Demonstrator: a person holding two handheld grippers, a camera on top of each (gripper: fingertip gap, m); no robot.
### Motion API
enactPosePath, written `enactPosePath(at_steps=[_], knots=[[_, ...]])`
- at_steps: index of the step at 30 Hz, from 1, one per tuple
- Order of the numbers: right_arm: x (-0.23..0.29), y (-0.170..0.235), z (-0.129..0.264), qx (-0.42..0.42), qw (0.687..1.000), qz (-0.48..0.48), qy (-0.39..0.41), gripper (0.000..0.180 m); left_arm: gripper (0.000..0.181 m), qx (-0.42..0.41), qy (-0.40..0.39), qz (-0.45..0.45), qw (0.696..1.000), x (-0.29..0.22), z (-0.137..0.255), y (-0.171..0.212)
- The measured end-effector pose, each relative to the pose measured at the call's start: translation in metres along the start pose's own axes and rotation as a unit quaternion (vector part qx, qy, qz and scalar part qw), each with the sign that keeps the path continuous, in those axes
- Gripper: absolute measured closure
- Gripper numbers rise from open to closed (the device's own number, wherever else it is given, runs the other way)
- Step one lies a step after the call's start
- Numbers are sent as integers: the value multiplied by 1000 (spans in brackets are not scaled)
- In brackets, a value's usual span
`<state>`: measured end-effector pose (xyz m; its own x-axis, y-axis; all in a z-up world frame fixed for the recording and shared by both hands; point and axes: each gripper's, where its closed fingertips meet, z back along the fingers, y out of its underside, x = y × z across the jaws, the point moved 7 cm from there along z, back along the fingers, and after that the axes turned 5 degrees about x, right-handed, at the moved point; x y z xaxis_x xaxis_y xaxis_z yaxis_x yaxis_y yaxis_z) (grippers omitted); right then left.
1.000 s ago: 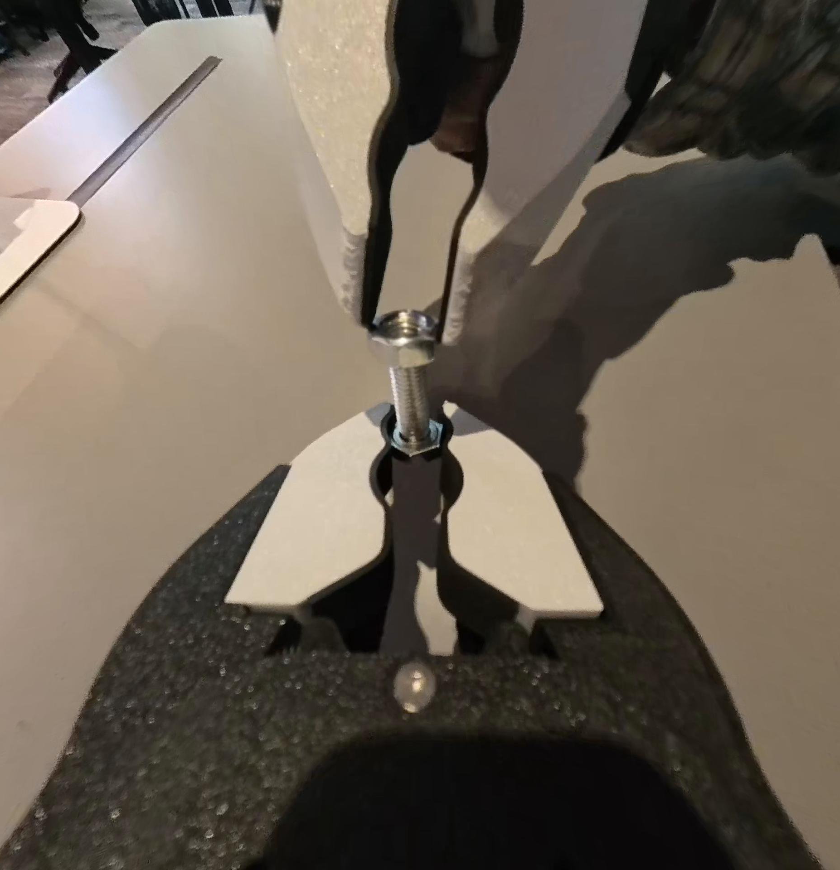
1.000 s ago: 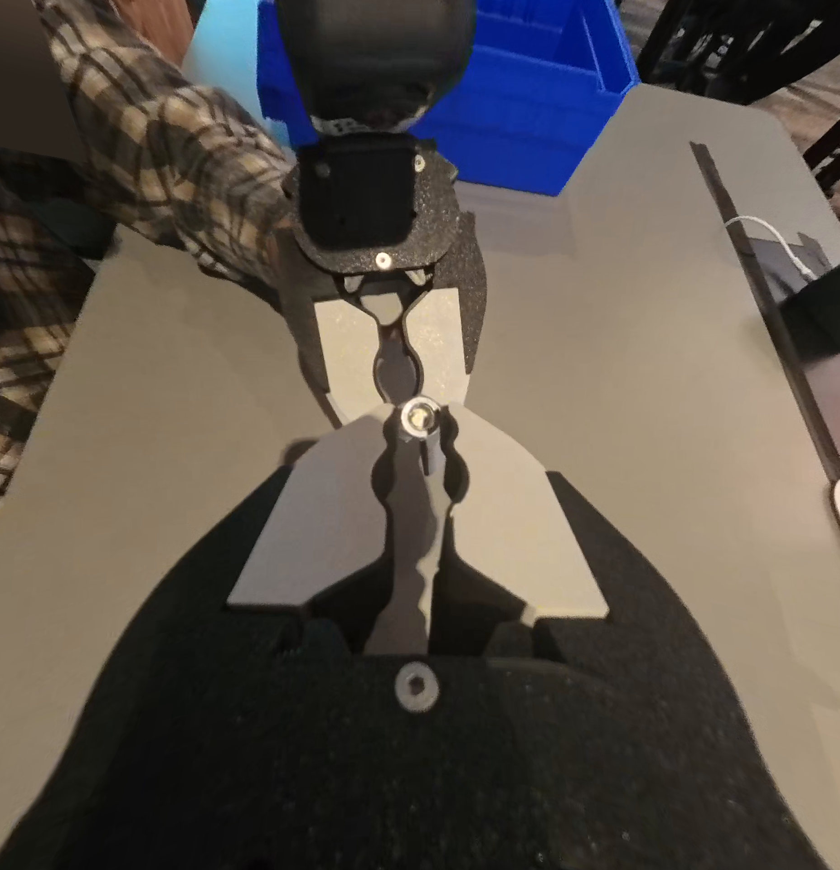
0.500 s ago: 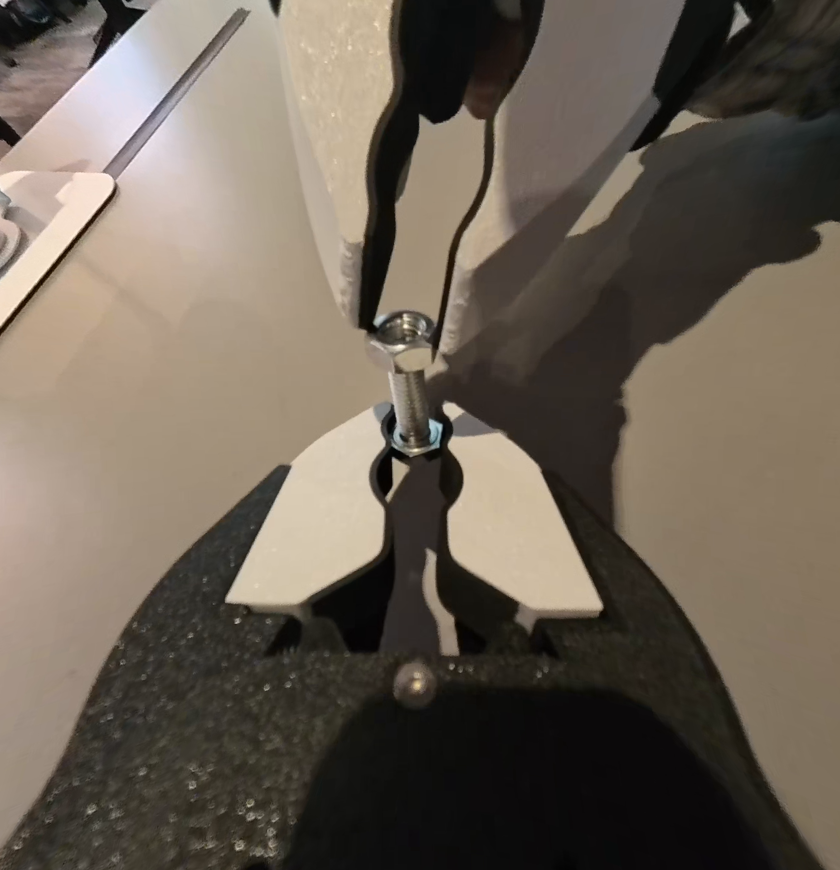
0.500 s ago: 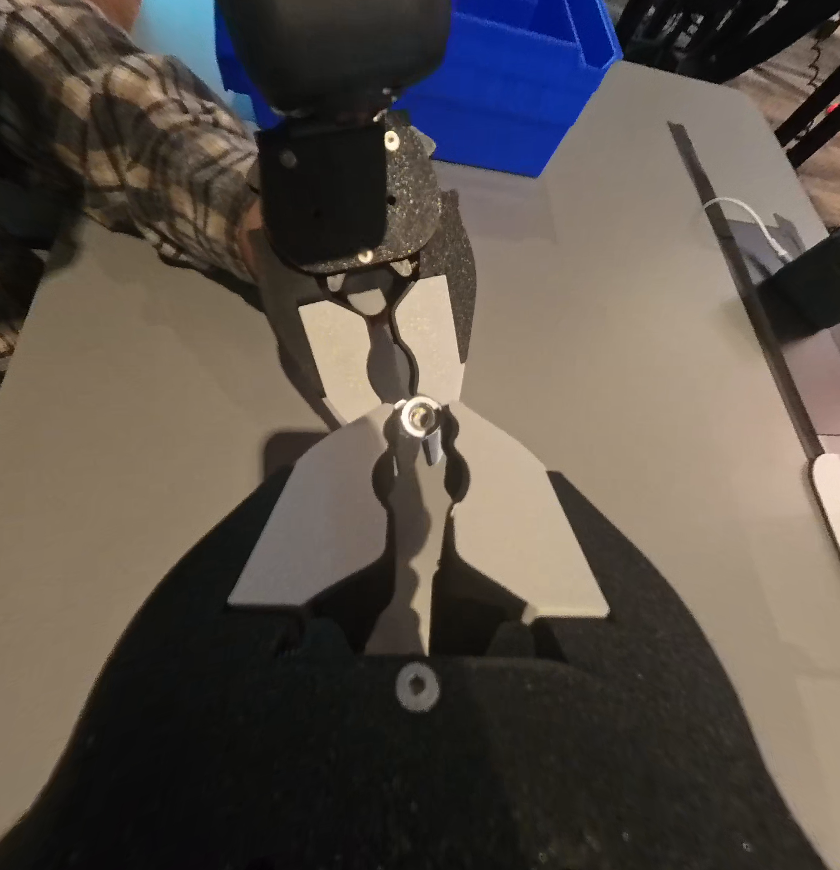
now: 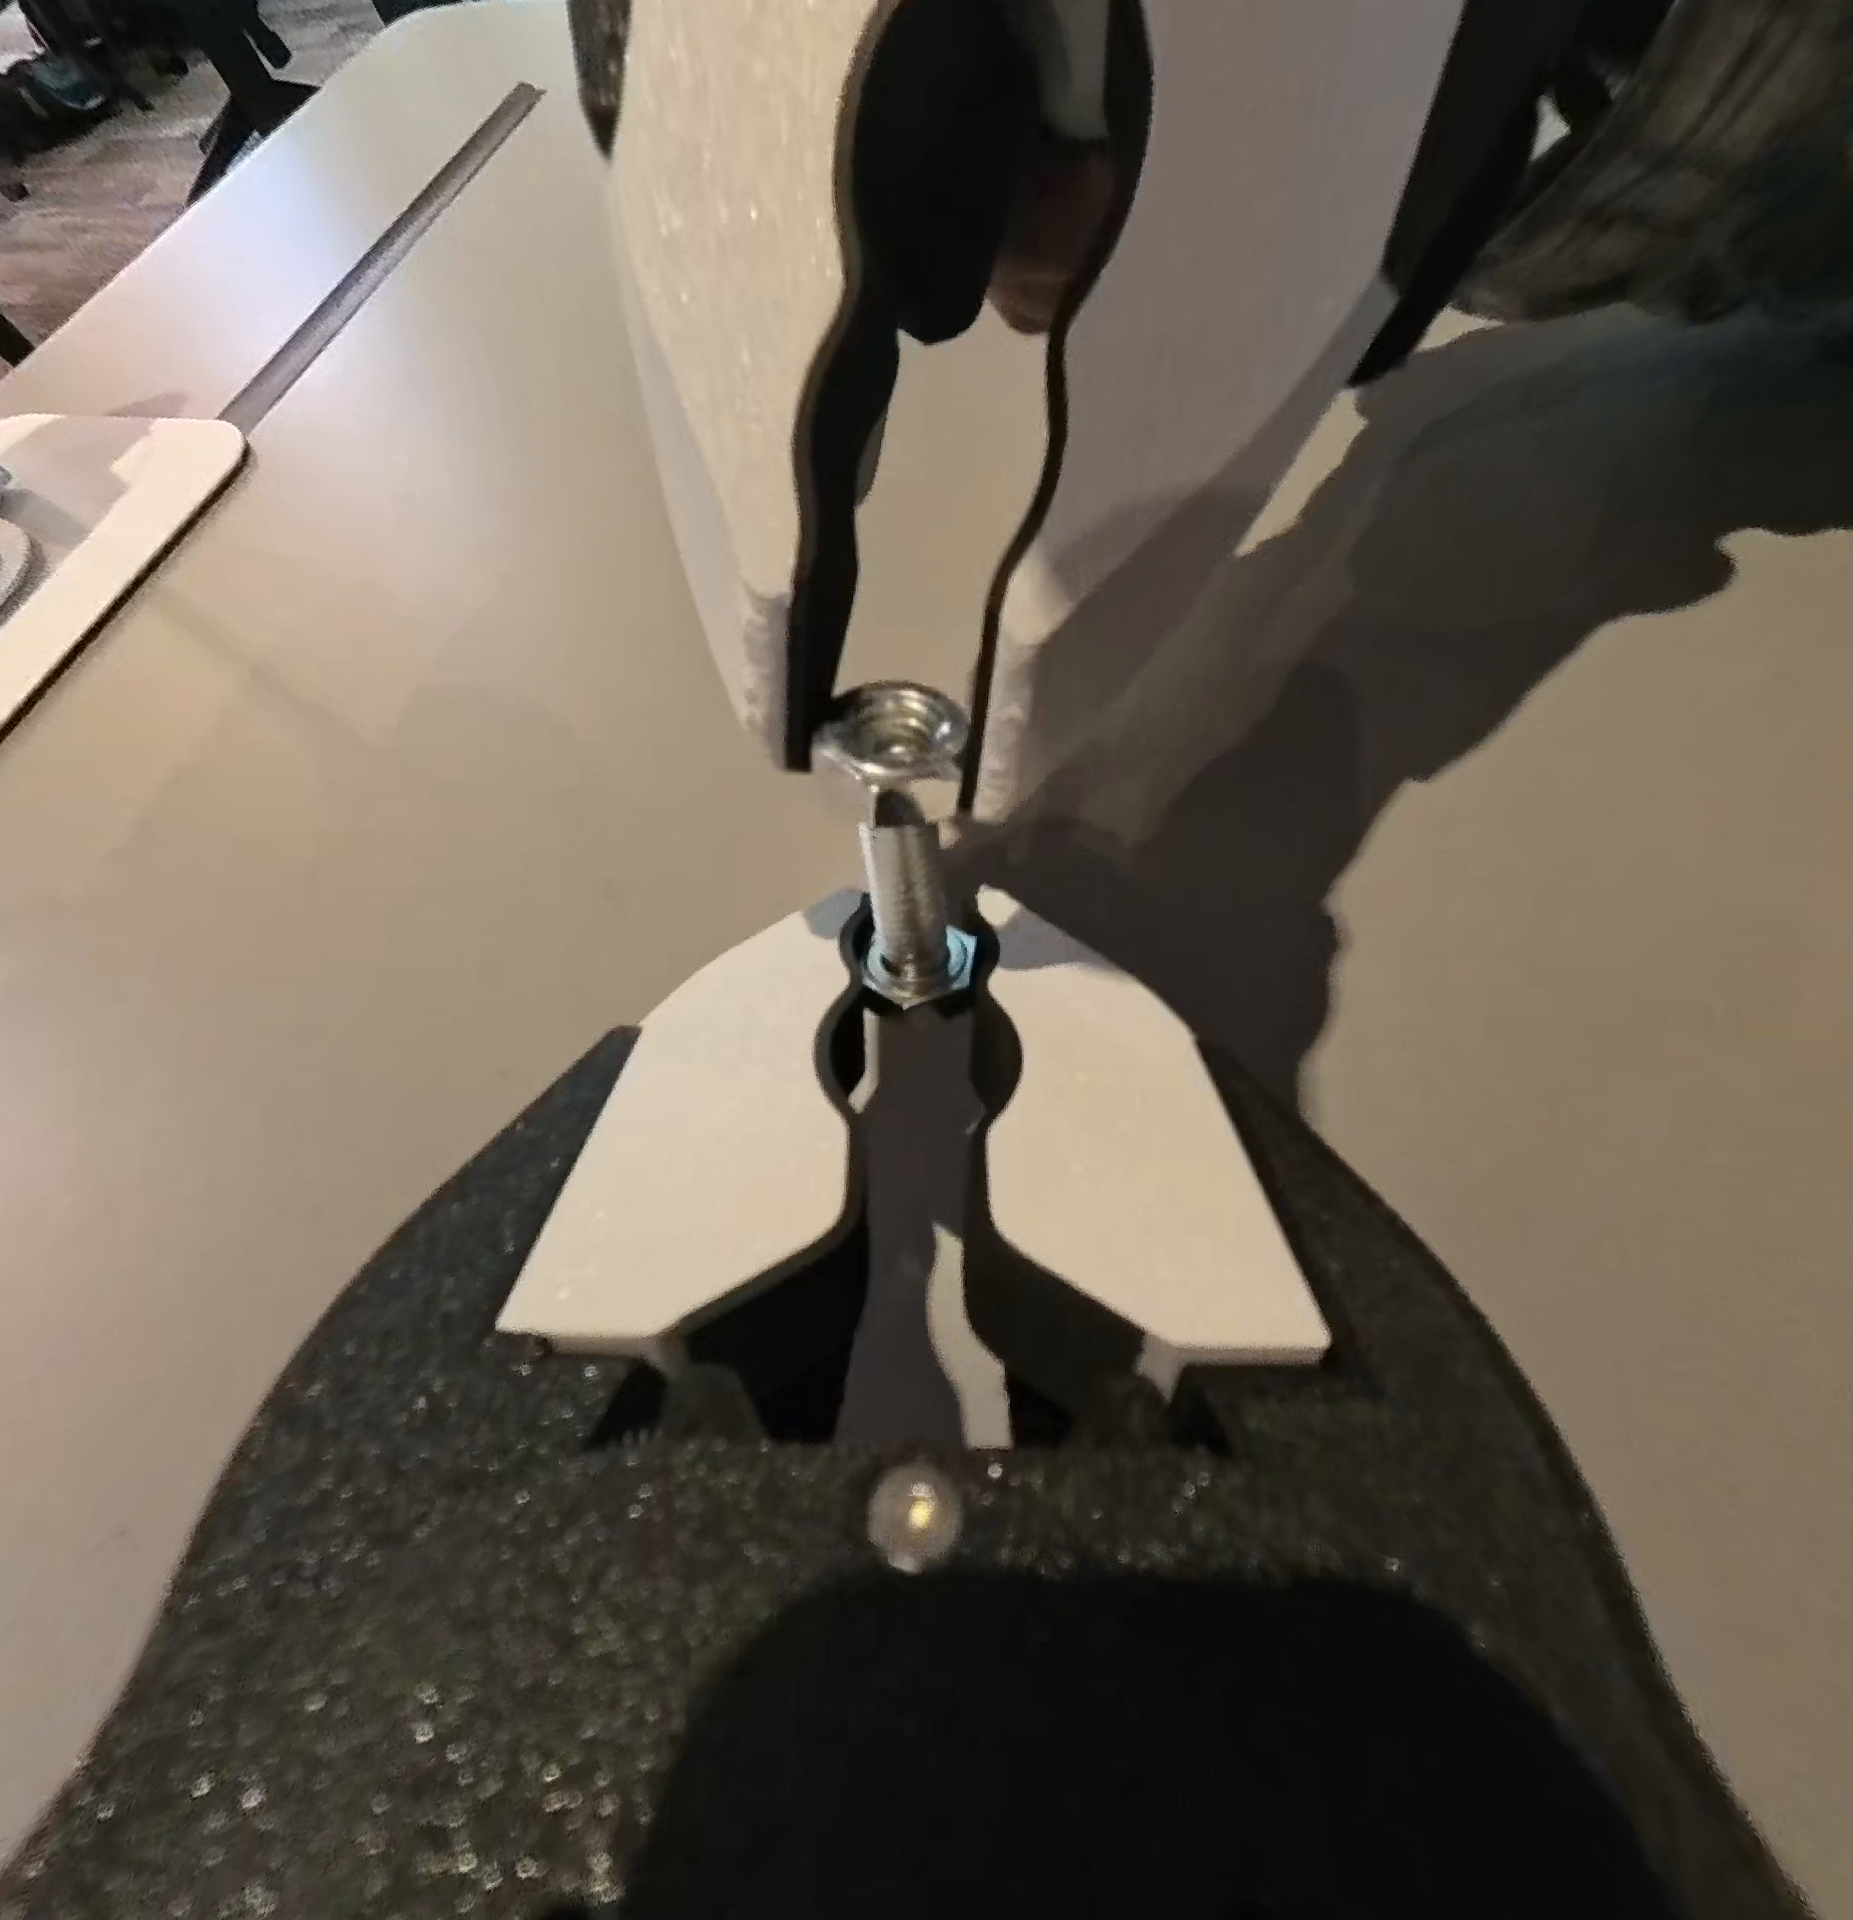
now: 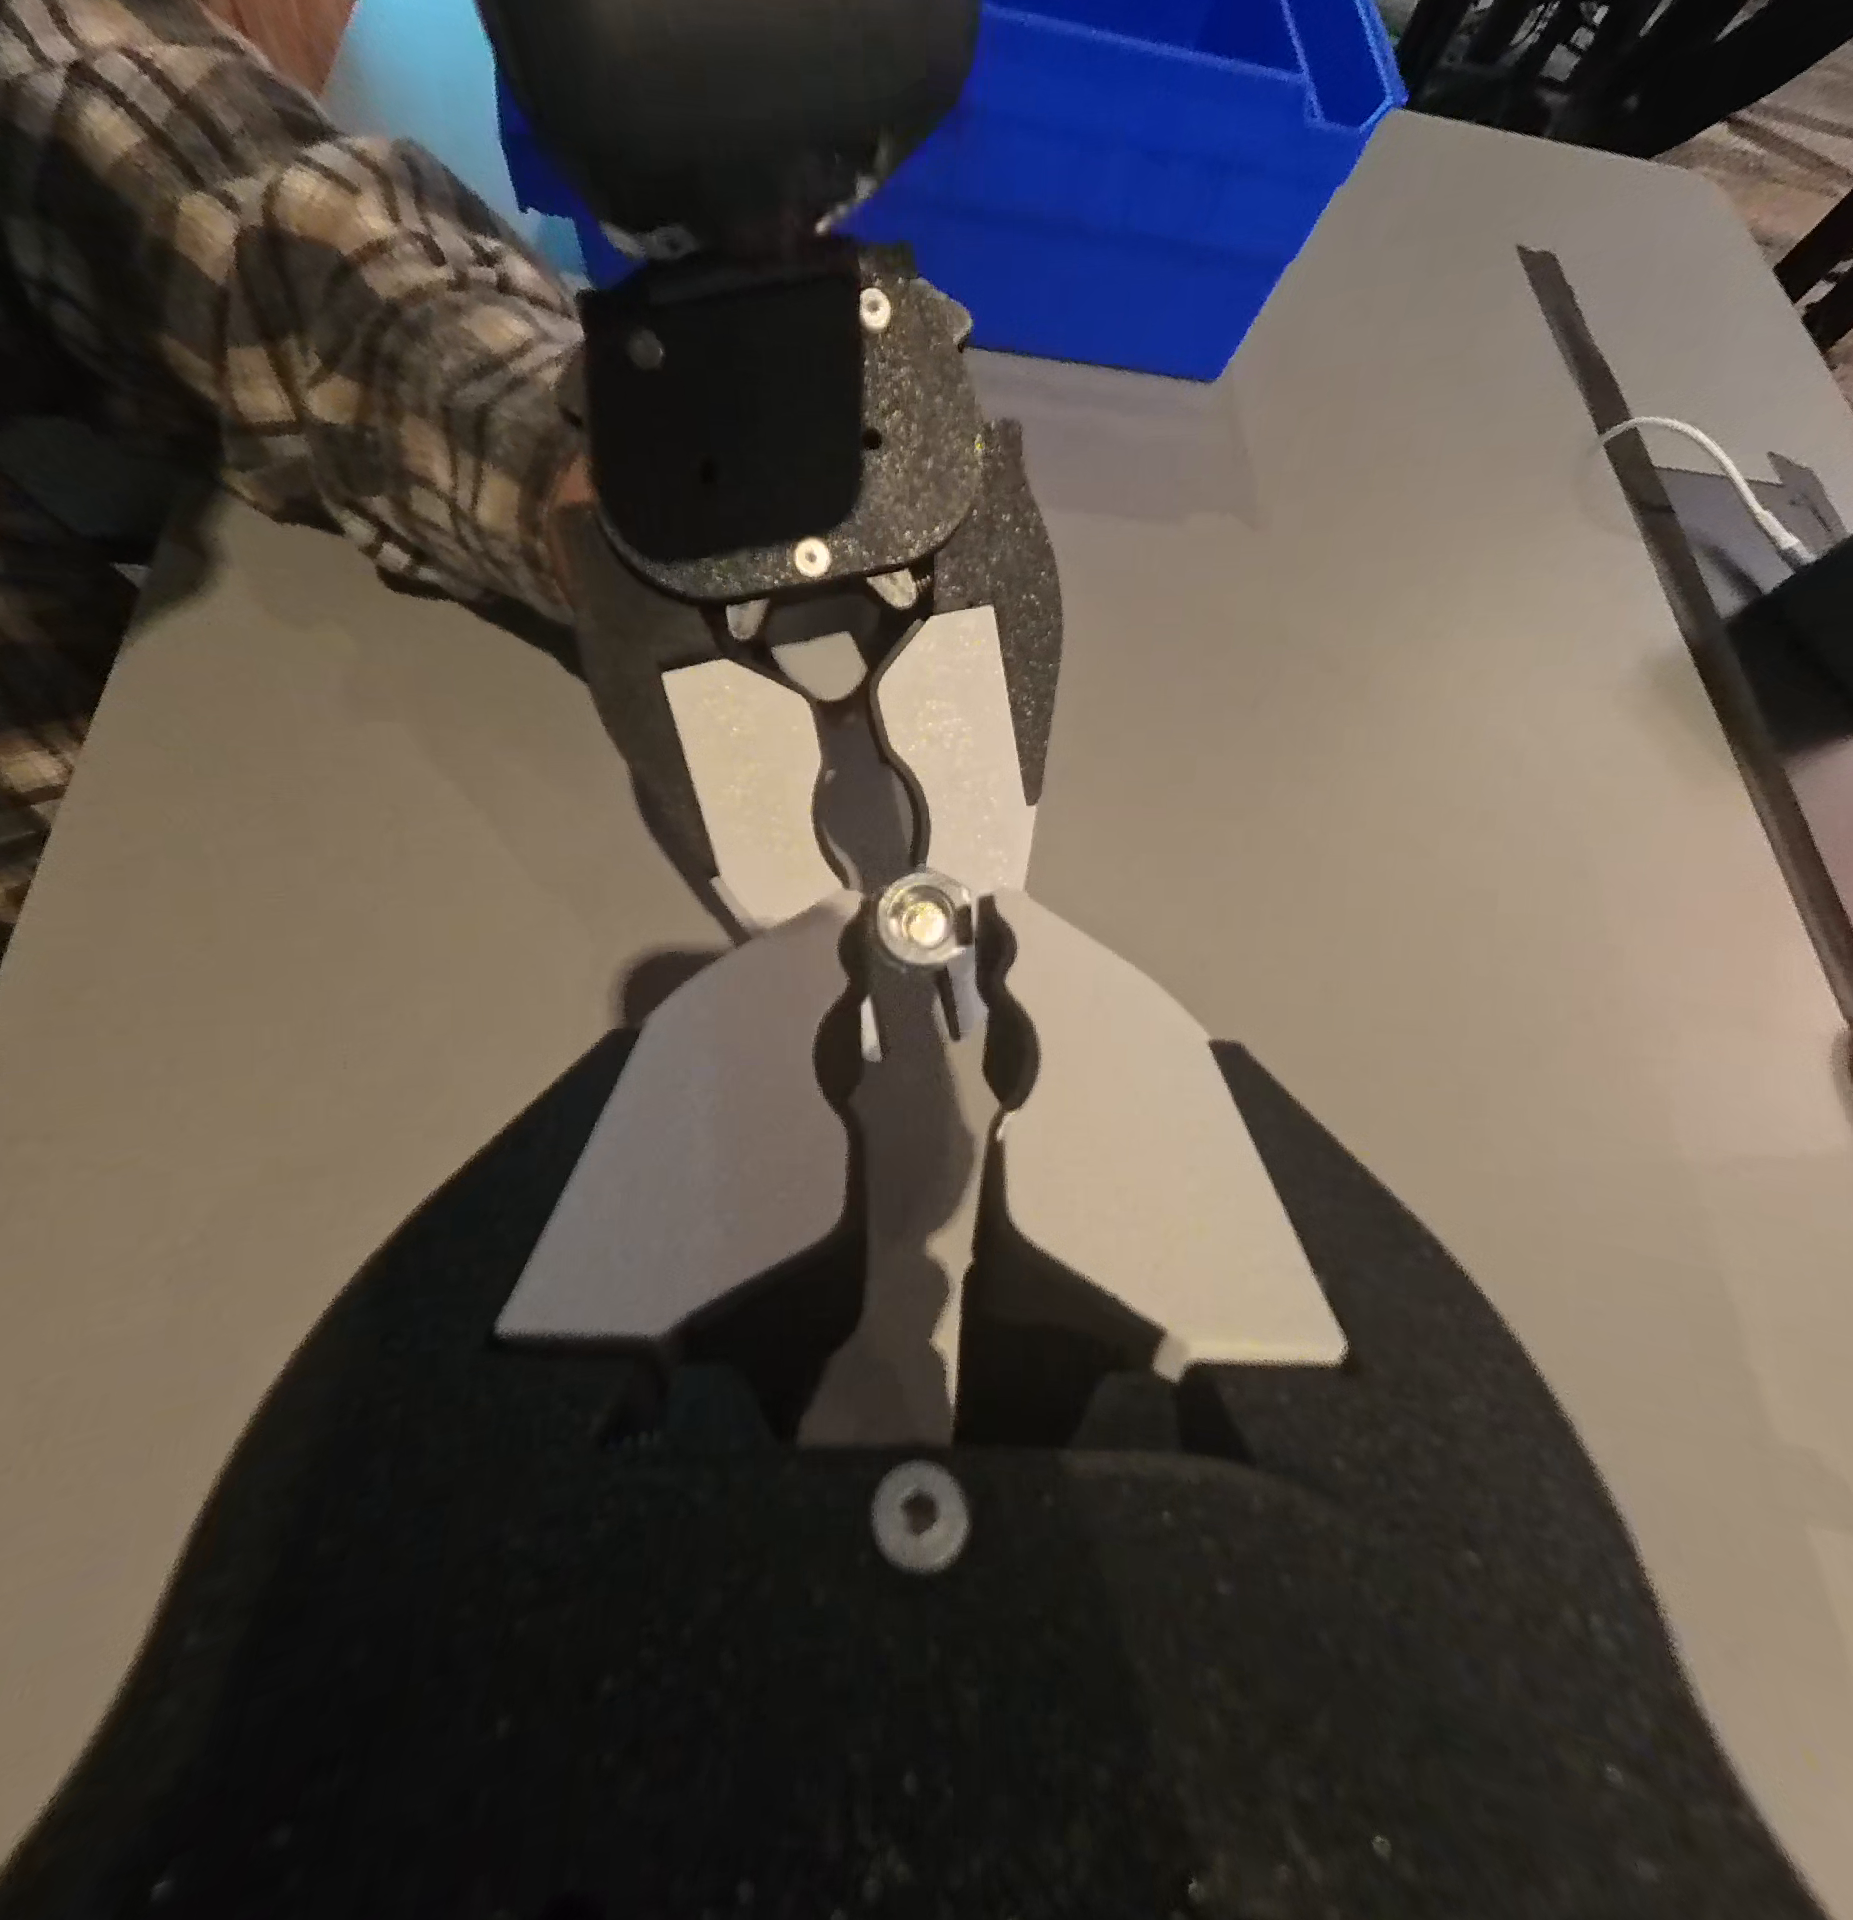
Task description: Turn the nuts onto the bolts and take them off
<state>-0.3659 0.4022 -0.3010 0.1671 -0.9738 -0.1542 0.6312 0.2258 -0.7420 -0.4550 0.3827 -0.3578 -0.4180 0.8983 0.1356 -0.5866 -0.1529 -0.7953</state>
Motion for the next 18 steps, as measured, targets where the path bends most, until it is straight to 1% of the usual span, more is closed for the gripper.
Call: enactPosePath(at_steps=[1, 6, 18], knots=[[0, 0, -1, 1, 1000, 1, 0, 162, 166, -2, 1, 0, 1000, 0, 0, 0], [0, -3, 0, -4, 1000, 0, -3, 162, 166, -12, 5, 5, 1000, 0, 2, -2], [-1, -2, 2, -13, 1000, -5, -1, 154, 166, -23, 14, 7, 1000, -2, 4, -2]])
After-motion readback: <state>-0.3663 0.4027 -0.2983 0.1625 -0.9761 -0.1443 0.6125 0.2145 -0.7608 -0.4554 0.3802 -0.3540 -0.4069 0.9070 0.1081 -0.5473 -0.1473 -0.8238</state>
